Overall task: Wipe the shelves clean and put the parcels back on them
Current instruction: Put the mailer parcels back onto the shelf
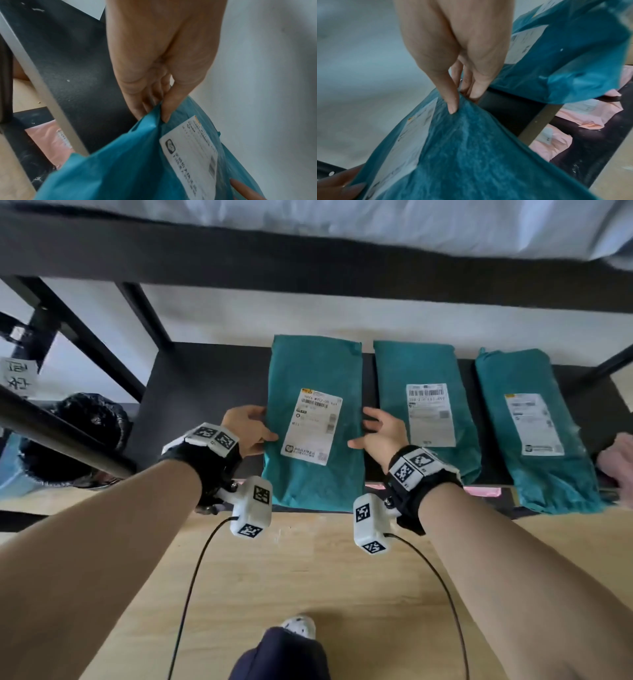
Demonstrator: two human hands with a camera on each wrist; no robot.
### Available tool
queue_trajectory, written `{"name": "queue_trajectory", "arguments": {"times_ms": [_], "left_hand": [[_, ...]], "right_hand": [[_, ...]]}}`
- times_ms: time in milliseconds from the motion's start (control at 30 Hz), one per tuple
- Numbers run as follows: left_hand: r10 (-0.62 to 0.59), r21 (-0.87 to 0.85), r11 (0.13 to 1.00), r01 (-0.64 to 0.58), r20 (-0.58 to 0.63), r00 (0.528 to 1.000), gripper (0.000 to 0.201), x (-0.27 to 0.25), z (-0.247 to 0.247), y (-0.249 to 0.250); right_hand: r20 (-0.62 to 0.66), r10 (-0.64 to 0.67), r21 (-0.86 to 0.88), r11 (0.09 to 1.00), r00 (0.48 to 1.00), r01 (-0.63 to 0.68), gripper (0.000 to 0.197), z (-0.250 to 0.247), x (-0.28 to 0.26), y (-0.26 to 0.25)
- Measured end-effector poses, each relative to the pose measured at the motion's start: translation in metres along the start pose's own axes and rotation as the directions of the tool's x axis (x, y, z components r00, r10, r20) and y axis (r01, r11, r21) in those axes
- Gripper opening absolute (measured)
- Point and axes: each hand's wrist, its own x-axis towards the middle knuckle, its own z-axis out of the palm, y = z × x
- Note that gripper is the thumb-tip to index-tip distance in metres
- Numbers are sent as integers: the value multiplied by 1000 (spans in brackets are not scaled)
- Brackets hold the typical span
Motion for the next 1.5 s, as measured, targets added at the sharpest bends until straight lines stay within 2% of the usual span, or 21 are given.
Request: {"name": "queue_trajectory", "arguments": {"times_ms": [233, 400, 633, 767, 800, 900, 1067, 1200, 1333, 1433, 1500], "left_hand": [[37, -23, 999, -36, 44, 998, 49, 23, -6, -2], [57, -40, 998, -56, 28, 998, 53, 27, -9, -1], [11, 59, 998, -10, -14, 1000, 42, -18, -22, 4], [-27, 92, 995, 28, -17, 1000, 35, -74, -36, 4], [-7, 164, 986, 12, -32, 999, 34, -89, -41, 2], [108, 455, 888, -61, -78, 991, 37, -138, -59, -1], [226, 703, 697, -142, -28, 974, 33, -253, -85, 4], [324, 767, 617, -174, -47, 945, 34, -363, -108, 3], [350, 797, 593, -116, -126, 928, 33, -462, -141, -8], [333, 785, 617, -57, -195, 923, 37, -518, -176, -21], [340, 782, 622, -28, -238, 910, 37, -550, -198, -30]], "right_hand": [[-44, -32, -94, 995, 999, 28, 76, 13, 23, -4], [-36, -47, -112, 993, 998, 43, 77, 15, 29, -11], [-8, -20, -127, 992, 1000, 18, 74, 4, -6, -18], [71, -20, -177, 984, 997, 32, 69, 1, -54, -26], [101, -16, -189, 981, 995, 35, 67, -1, -69, -29], [182, -34, -278, 957, 983, 84, 64, -4, -119, -41], [228, -123, -411, 887, 966, 210, 59, -14, -223, -69], [276, -213, -454, 831, 937, 322, 57, -21, -319, -100], [353, -270, -446, 793, 896, 415, 52, -11, -411, -128], [423, -287, -422, 777, 860, 467, 51, 7, -474, -147], [469, -280, -464, 729, 838, 503, 51, 24, -508, -157]]}}
